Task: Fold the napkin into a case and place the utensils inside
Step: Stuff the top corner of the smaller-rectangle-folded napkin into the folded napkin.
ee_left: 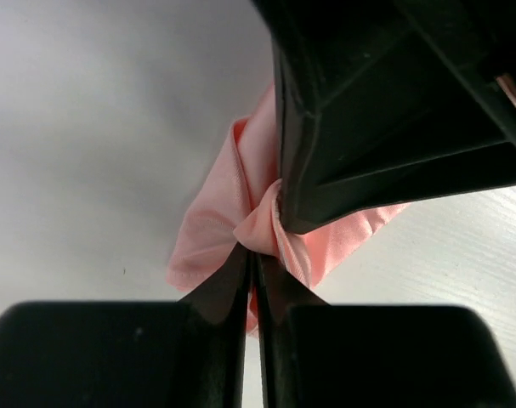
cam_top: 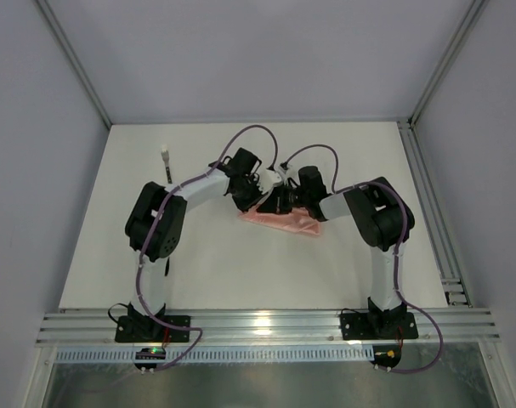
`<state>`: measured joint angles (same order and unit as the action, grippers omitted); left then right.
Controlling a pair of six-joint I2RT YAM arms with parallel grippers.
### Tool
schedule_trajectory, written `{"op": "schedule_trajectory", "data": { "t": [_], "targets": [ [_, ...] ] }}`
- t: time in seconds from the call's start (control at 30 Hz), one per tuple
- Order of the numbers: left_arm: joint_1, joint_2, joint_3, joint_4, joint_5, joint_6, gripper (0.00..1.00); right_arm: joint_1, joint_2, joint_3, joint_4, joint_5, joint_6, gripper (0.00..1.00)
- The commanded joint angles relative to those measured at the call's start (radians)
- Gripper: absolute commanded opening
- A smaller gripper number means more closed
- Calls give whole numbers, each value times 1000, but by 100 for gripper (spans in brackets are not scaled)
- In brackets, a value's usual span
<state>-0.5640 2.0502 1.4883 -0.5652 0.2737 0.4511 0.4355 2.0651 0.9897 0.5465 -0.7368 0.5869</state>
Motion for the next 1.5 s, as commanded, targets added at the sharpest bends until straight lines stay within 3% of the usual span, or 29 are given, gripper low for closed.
{"op": "schedule_trajectory", "data": {
  "t": [0.0,0.27,0.4,0.57,0.7,0.97,1.17,1.27,1.47],
  "targets": [
    [-5,-33,-17,-36,38,34,5,-3,-10,24,55,69,51,4],
    [-4,-36,0,-16,48,-3,5,3,33,115,-121,66,-70,4],
    [12,-36,29,-16,125,-55,5,11,20,105,-156,74,-94,4],
    [45,-47,43,-47,217,-104,5,19,-2,129,-243,174,-117,4],
    [59,-62,15,-45,236,-120,5,81,-39,174,-414,330,-188,4],
    [65,-136,-23,2,291,-157,6,154,-71,164,-467,551,-130,4],
    [72,-147,-28,-10,341,-150,5,173,-30,259,-577,576,-142,4],
    [73,-142,-23,-24,374,-140,6,177,-36,244,-553,590,-122,4],
    [113,-143,-53,-9,286,-143,10,177,-30,257,-562,570,-131,4]
  ]
}}
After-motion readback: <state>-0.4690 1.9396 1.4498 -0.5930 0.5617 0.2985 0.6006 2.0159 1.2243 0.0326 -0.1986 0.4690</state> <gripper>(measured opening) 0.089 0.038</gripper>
